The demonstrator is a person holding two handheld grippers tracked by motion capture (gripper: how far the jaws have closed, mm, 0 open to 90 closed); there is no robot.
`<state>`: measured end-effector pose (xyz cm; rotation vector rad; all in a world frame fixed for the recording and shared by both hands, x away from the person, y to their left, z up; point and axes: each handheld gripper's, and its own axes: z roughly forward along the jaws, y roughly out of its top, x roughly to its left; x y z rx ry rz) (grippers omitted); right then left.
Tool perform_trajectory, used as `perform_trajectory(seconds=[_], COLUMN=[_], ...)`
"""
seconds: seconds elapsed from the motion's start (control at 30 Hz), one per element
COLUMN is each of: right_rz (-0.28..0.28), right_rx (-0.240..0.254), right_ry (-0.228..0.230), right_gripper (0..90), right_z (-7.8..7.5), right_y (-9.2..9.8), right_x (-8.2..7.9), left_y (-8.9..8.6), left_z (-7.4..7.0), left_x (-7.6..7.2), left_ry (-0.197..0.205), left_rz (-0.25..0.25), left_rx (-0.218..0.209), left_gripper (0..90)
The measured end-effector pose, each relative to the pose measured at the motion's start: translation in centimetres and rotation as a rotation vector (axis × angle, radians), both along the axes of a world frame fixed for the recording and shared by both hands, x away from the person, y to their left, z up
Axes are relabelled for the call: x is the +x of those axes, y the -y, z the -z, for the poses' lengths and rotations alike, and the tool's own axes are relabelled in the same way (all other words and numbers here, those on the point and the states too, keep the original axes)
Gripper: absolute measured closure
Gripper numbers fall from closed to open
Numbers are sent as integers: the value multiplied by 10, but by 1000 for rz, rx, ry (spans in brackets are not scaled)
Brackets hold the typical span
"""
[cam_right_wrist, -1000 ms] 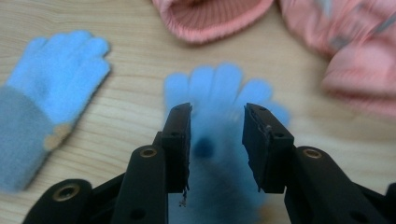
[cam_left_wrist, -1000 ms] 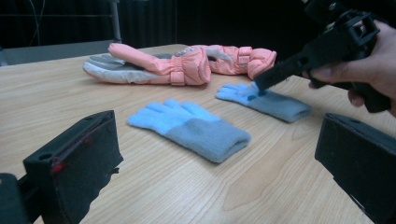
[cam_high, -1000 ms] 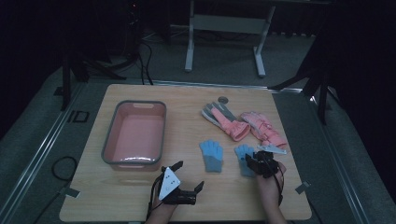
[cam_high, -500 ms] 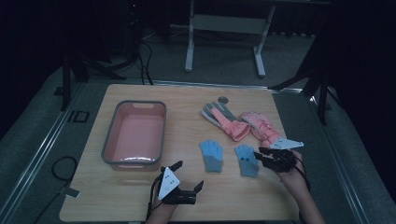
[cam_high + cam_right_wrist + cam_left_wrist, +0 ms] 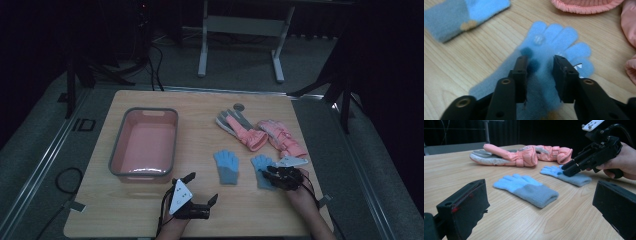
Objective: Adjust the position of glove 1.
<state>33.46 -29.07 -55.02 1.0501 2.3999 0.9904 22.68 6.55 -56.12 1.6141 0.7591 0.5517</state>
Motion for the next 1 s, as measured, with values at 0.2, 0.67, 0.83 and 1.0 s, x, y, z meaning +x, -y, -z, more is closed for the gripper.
perform_trajectory(seconds=[0.2, 0.67, 0.83, 1.0], right_rz=[26, 30, -13, -75], right_rx=[4, 130, 150, 173], right_ry=[25, 109, 123, 132], right_gripper=[848, 858, 858, 858], right_z=[2, -83, -97, -102], right_y=[-4, -25, -44, -69], right_x=[-5, -3, -2, -2], left_y=[0, 0, 0, -1], left_z=[0, 0, 0, 0], left_x=[0, 0, 0, 0], left_ry=[-3, -2, -3, -3], left_rz=[-1, -3, -2, -2], left_rx=[-3, -4, -5, -6], left_gripper=[1, 1, 1, 1])
